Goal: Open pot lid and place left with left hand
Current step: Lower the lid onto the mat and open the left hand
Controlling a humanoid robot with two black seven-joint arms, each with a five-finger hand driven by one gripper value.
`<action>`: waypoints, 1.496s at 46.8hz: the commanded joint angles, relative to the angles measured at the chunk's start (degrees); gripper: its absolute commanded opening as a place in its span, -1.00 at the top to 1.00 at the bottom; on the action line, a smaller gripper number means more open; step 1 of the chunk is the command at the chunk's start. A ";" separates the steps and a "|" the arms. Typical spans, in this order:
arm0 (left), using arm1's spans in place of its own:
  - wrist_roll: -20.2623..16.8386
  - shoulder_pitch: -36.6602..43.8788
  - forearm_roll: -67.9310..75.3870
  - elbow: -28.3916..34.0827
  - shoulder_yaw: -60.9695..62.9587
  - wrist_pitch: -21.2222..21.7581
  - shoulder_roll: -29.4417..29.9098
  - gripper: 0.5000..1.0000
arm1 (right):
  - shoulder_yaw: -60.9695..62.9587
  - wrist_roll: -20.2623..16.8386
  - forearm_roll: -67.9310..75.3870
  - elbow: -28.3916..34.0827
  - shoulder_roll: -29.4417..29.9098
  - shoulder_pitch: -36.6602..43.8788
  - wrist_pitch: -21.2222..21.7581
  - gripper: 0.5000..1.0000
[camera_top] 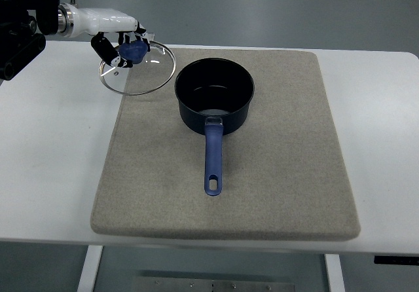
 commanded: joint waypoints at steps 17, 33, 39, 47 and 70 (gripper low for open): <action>0.00 4.46 -2.02 0.87 -0.27 5.04 -1.78 -0.94 | 0.00 0.00 0.00 0.00 0.00 0.00 -0.03 -0.67; 0.00 5.16 -24.50 2.19 -0.71 5.48 -1.79 -0.97 | 0.00 0.00 0.00 0.00 0.00 0.00 -0.03 -0.67; 0.00 5.51 -37.24 2.89 -0.98 5.74 -1.79 -0.97 | 0.00 0.00 0.00 0.00 0.00 0.00 -0.03 -0.67; 0.00 9.47 -58.78 3.24 -3.08 7.06 -3.36 -0.97 | 0.00 0.00 0.00 0.00 0.00 0.00 -0.03 -0.67; 0.00 19.05 -70.31 6.50 -21.45 -0.40 -6.27 -0.97 | 0.00 0.00 0.00 0.00 0.00 0.00 -0.03 -0.67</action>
